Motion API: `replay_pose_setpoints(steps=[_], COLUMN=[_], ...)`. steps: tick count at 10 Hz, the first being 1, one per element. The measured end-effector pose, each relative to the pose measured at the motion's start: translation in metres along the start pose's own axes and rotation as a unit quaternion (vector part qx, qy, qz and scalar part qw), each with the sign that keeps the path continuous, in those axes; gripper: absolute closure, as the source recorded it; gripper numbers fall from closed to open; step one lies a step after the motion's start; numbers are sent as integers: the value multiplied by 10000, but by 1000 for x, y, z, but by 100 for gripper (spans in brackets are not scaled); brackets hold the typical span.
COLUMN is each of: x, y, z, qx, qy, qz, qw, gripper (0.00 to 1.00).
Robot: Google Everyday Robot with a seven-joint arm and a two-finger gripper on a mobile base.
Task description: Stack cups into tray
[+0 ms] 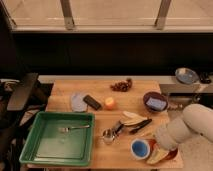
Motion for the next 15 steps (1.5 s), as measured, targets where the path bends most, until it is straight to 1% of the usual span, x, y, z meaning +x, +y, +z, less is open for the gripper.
replay_pose_setpoints(steps=[4,5,6,8,11,12,14,15], x=[0,0,0,7,19,22,29,31], y=[1,3,5,12,18,19,19,19], z=[1,5,11,19,33,38,53,57], qx=[-16,-98,-160,-230,-369,-405,-544,-577], qy=[31,143,208,193,91,70,24,8], qz=[-12,-51,-109,-103,-40,-18,42,60], qw=[10000,9998,9996,9995,9993,9992,9985,9983], gripper=[38,38,38,38,38,38,38,39])
